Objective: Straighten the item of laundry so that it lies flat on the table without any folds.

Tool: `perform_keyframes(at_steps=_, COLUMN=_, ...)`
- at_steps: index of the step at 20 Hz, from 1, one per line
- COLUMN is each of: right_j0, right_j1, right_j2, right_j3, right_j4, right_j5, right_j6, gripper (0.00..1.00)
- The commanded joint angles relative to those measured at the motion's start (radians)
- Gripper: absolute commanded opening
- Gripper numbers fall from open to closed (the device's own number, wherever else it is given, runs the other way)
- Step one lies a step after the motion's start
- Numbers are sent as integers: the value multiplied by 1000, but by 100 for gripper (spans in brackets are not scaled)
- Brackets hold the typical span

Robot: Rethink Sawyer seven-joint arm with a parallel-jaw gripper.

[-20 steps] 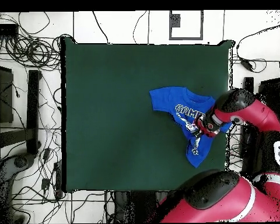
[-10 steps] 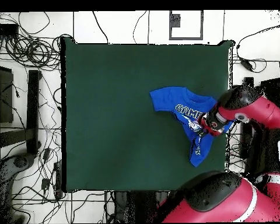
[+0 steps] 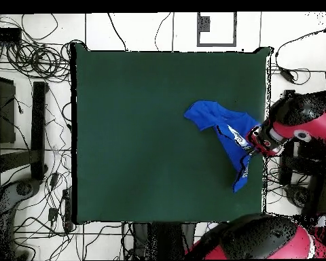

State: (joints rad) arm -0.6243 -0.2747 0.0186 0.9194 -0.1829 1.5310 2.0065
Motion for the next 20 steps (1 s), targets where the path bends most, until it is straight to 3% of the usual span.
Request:
perform_keyframes(at_steps=1, right_j0=-10, right_j1=-45, right_j2=64, right_j3=96, right_j4=-25, right_j5=-8, right_j6=-168, gripper=0)
perform_keyframes(at_steps=6, right_j0=-22, right_j1=-47, right_j2=80, right_j3=150, right_j4=-19, right_j5=-85, right_j6=-158, gripper=0)
perform_keyframes(at_steps=11, right_j0=-41, right_j1=-31, right_j2=106, right_j3=222, right_j4=-35, right_j5=-276, right_j6=-166, gripper=0)
perform_keyframes(at_steps=12, right_j0=-44, right_j1=-33, right_j2=110, right_j3=231, right_j4=-38, right_j5=-308, right_j6=-168, gripper=100)
perform_keyframes(at_steps=15, right_j0=-37, right_j1=-65, right_j2=114, right_j3=284, right_j4=-81, right_j5=-473, right_j6=-193, gripper=100)
perform_keyframes(at_steps=20, right_j0=-61, right_j1=-22, right_j2=138, right_j3=296, right_j4=-65, right_j5=-512, right_j6=-191, gripper=100)
